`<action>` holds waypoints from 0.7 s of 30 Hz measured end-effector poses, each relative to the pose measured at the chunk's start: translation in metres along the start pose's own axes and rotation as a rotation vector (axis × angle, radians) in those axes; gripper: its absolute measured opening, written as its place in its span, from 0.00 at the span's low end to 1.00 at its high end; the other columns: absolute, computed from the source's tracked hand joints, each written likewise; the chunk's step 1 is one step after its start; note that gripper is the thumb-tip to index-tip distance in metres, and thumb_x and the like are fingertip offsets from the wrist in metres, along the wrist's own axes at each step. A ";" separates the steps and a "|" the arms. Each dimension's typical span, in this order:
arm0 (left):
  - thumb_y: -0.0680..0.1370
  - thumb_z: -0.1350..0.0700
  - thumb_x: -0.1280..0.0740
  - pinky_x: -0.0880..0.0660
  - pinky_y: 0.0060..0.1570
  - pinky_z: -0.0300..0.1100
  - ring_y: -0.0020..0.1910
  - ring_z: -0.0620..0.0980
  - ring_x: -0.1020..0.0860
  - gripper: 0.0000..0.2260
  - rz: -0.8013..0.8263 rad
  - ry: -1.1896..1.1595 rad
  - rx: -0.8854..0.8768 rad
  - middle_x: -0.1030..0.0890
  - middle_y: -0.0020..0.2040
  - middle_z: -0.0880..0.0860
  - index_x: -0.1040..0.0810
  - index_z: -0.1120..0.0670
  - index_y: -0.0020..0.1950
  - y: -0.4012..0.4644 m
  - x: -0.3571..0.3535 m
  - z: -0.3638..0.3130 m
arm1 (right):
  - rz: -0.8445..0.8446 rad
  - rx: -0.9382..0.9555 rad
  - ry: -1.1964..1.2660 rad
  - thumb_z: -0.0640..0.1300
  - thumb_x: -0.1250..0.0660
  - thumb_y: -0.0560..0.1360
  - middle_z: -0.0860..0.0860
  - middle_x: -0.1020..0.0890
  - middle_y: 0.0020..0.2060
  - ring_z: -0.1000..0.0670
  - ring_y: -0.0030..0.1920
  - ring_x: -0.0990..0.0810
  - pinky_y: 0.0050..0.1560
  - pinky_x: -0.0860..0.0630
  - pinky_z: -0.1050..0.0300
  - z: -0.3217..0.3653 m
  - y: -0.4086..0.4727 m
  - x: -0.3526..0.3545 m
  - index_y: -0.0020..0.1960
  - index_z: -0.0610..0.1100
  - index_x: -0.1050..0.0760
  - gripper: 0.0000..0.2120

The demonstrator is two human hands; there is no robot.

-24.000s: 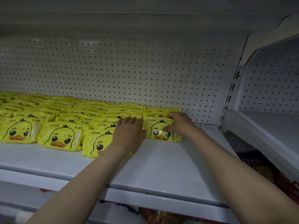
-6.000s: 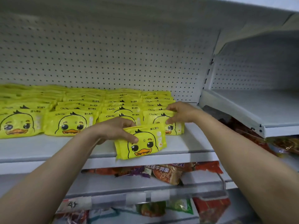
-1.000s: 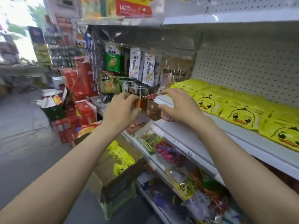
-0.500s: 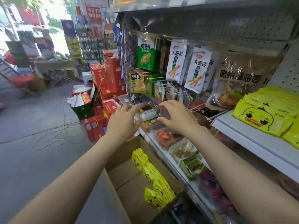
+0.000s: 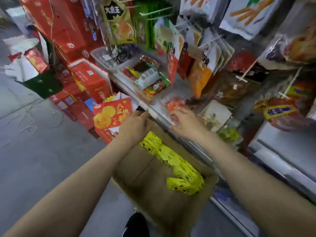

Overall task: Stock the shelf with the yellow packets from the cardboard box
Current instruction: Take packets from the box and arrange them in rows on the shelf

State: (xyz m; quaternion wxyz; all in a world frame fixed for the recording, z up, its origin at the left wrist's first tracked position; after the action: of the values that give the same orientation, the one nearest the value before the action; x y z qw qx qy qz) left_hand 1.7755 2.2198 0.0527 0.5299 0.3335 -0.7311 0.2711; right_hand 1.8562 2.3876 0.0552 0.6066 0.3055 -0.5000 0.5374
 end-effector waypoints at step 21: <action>0.73 0.44 0.29 0.45 0.74 0.51 0.76 0.57 0.47 0.32 0.588 -0.092 -0.120 0.43 0.78 0.53 0.35 0.45 0.75 0.084 -0.307 0.122 | 0.308 -0.635 0.188 0.51 0.26 0.71 0.45 0.29 0.69 0.43 0.69 0.31 0.62 0.28 0.50 -0.104 0.007 -0.310 0.72 0.47 0.32 0.32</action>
State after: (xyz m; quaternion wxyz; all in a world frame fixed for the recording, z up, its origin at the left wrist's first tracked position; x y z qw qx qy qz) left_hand 1.7046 2.2428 -0.2796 0.4138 0.0875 -0.8343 0.3537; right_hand 1.9025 2.3760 -0.2684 0.6265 -0.0276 -0.6242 0.4659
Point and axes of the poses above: each hand's wrist, its own y-axis towards the middle knuckle, its own x-axis out of the back of the hand, z = x × y, the point moved 6 cm from there along y, towards the middle knuckle
